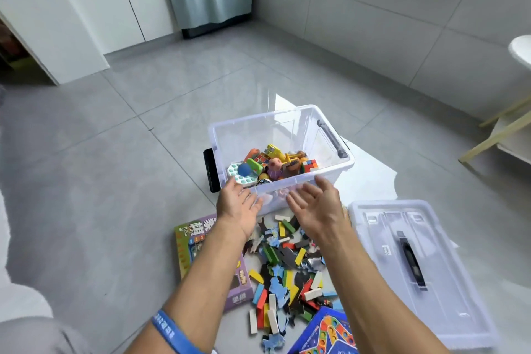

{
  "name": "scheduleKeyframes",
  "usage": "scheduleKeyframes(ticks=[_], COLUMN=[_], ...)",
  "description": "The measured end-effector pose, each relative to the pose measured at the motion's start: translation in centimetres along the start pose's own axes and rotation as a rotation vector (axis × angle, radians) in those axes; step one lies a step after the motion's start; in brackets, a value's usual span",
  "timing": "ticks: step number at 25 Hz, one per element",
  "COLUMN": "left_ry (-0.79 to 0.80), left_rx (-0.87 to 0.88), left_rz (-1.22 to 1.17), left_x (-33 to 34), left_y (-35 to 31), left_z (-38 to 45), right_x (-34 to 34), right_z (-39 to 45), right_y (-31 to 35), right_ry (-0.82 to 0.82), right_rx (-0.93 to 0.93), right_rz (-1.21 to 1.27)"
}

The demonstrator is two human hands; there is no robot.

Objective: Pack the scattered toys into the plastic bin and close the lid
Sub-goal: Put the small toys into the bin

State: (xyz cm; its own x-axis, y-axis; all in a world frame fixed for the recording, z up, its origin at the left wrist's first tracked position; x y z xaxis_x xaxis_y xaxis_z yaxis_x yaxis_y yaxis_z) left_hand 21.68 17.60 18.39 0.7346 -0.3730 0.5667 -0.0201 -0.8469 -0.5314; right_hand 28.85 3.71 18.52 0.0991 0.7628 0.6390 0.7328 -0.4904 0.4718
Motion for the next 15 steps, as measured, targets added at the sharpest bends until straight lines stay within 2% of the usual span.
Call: scheduleKeyframes(ticks=[3,7,15], left_ry=[-0.123,-0.202,-0.242], left_rx=[-0.033,-0.145,-0.172], left_rz=[0.066,0.178,0.498], left_x=[-4.2,-8.6,-13.1], left_y=[4.4,10.7,14.7], left_z=[-1.2,-4.3,-9.0], right_x=[-6.2,-13.5,-16.5], right_z=[-1.8,-5.9,-13.9], right_y=[-4.4,-9.3,-10.8], right_ry=[-0.16,-0.315,-0.339], right_rx=[0.052,0.135,0.108], right_rz=[-0.139,-0.25,-0.382])
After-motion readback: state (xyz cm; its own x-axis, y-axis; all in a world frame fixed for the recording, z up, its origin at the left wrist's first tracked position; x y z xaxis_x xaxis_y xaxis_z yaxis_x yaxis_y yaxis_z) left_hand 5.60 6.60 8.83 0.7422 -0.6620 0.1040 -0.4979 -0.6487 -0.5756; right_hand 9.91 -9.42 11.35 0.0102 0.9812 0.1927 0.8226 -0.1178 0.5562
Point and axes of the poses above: each hand's wrist, its own z-axis towards the middle knuckle, its own x-axis out of the palm, y = z × x, the point moved 4 cm from there along z, towards the middle knuckle, and after that the axes turned 4 degrees about y, right-handed, at the moved point
